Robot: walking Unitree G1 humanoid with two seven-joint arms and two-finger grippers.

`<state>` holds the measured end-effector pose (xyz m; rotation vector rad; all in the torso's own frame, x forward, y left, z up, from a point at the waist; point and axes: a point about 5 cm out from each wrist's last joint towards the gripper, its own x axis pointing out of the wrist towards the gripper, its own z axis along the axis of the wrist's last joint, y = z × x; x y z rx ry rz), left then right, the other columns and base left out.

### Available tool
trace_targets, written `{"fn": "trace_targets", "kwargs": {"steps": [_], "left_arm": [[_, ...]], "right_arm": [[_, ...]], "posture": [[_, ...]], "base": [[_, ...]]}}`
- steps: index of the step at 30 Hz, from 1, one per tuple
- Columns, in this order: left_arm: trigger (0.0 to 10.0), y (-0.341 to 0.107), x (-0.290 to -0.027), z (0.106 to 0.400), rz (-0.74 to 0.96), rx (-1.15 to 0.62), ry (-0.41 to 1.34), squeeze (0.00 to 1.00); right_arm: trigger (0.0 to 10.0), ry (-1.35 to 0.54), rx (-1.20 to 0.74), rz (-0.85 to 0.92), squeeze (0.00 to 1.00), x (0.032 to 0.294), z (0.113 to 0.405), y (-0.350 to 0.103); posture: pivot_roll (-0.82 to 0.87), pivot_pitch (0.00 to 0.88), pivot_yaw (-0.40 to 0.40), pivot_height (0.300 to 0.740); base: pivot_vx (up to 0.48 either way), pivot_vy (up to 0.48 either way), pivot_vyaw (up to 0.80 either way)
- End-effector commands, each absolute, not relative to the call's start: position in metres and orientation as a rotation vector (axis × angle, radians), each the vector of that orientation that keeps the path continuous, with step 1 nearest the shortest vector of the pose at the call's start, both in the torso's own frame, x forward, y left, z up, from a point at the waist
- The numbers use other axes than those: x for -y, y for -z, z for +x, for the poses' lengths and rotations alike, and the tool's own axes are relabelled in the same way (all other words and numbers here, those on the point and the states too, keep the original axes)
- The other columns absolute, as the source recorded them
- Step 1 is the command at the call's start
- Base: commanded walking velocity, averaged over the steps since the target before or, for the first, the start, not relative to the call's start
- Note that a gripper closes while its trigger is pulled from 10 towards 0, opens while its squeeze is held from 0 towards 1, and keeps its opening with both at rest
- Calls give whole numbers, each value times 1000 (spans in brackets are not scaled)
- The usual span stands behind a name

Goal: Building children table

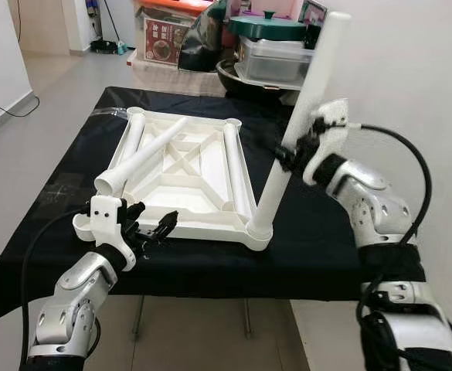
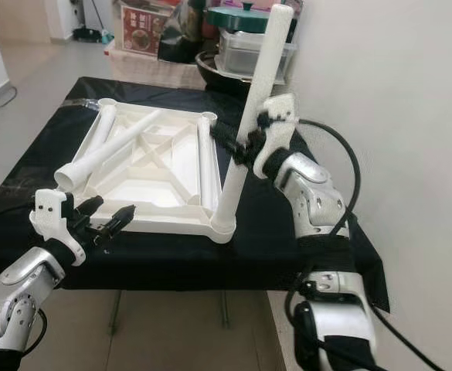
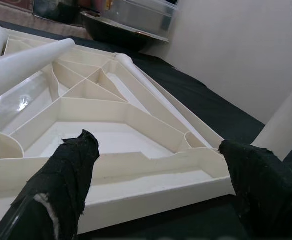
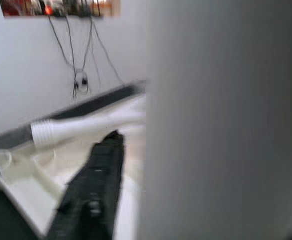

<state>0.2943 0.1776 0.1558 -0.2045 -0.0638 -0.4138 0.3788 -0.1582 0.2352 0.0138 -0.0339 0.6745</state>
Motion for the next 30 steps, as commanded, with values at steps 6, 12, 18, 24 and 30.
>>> {"fn": "trace_targets", "kwargs": {"steps": [6,12,18,24,30], "left_arm": [[10000,-151,-175,292,-213,50,419,0],[10000,-151,-177,292,-218,43,427,0],[10000,-151,-177,292,-220,41,433,0],[10000,-151,-176,293,-223,43,433,0],[10000,-150,-175,293,-229,46,435,0]], "right_arm": [[0,12,-128,211,0,180,400,-201],[10000,97,-119,260,0,138,371,-200],[10000,-74,-87,246,600,101,357,-204],[10000,-217,2,196,0,107,365,-216],[10000,-490,74,202,0,120,372,-230]], "posture": [[167,0,-172,740],[154,0,-152,740],[150,0,-151,740],[151,0,-155,740],[140,0,-155,740]], "base": [[0,0,0],[0,0,0],[0,0,0],[0,0,0],[0,0,0]]}}
